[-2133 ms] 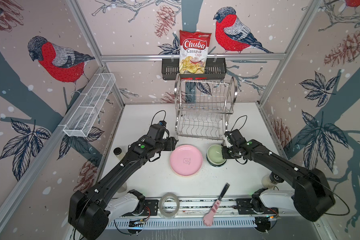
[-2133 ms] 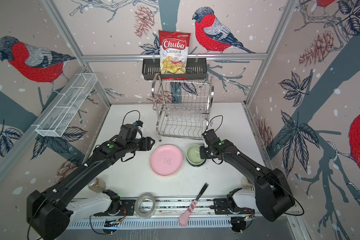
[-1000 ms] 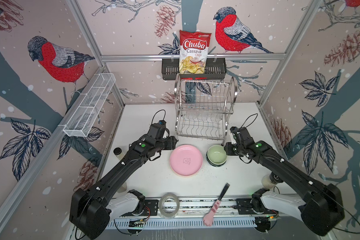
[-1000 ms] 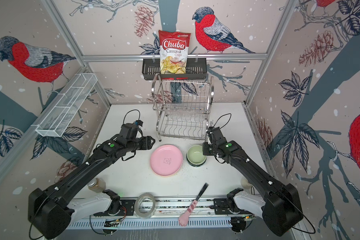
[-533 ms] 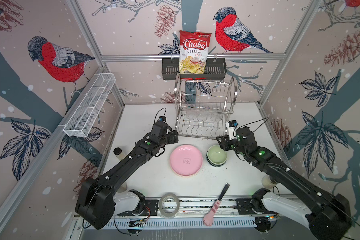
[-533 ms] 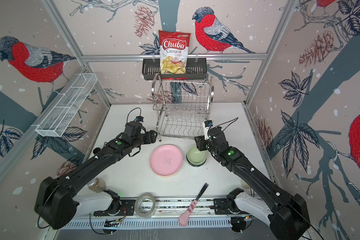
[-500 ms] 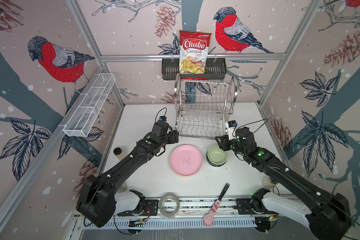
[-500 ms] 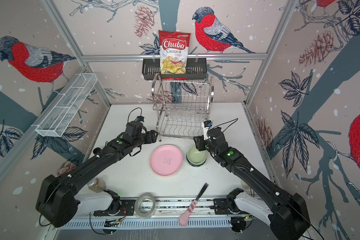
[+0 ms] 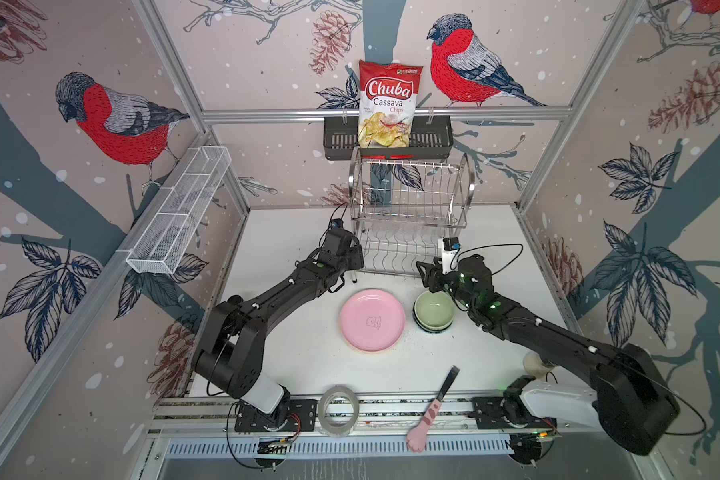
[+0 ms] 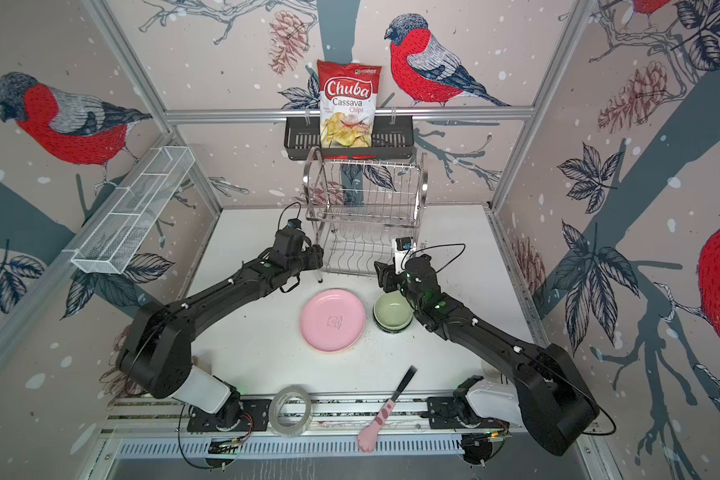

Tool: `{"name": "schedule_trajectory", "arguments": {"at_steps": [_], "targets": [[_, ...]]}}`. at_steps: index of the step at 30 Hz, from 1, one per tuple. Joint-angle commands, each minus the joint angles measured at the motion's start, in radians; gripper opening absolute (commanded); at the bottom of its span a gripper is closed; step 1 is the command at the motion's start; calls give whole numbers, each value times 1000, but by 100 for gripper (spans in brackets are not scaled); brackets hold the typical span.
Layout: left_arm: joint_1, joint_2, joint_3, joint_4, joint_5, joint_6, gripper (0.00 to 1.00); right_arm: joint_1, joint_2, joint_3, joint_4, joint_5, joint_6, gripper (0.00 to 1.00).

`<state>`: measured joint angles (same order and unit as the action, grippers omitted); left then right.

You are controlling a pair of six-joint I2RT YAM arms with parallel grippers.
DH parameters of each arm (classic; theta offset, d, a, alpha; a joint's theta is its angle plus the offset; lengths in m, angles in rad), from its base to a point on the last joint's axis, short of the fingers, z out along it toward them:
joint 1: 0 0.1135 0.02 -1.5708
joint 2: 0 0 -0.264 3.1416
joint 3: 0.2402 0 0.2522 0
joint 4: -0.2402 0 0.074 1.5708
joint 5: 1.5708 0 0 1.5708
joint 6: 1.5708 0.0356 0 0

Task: Unload the mixed dishes from the dish rack
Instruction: 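Raise the right gripper back toward the dish rack, then grasp a clear cup in the rack with right gripper while left gripper waits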

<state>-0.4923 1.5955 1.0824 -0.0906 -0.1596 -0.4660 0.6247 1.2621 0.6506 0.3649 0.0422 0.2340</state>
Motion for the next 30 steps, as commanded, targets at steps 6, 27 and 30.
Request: {"name": "schedule_trajectory", "arguments": {"at_steps": [6,27,30], "targets": [[5,115,99,-28,-30,21,44,-30,153,51,185,-35,-27,68],[3,13,-1,-53,77,-40,10,-84,548,376,169,27,-119,72],[3,-2,-29,-39,87,-53,10,-95,591,420,168,17,-123,72]]}}
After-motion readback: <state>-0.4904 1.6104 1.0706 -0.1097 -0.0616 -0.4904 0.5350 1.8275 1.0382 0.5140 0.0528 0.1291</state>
